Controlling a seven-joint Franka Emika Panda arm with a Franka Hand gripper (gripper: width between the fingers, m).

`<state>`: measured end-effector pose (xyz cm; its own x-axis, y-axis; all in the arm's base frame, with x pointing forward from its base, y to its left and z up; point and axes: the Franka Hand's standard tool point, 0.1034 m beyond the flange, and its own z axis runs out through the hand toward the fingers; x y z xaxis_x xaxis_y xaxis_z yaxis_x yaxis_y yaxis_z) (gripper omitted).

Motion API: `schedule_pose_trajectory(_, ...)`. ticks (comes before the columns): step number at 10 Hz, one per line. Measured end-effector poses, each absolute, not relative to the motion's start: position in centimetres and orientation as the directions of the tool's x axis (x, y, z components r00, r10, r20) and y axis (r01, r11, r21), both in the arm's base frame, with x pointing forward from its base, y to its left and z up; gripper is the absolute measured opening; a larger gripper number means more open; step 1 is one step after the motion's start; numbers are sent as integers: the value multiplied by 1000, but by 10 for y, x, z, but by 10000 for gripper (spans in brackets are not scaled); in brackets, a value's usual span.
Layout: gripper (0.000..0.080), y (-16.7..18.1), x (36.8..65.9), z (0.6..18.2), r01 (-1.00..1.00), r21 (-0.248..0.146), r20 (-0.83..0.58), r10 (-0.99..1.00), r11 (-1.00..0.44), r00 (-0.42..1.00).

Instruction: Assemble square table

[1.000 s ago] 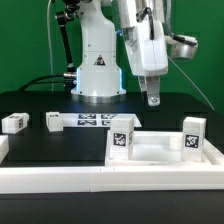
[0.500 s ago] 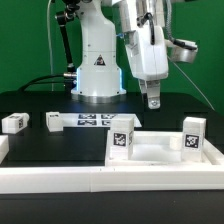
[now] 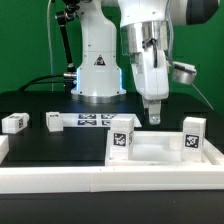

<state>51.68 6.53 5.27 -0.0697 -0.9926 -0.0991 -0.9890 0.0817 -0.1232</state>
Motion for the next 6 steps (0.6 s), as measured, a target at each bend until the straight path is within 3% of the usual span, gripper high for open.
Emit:
schedule_pose_trajectory(2, 648, 69, 511, 42, -992, -104, -92, -994, 70, -61)
schedule_pose_trajectory(6, 648, 67, 509, 40, -992, -105, -89, -994, 75, -66)
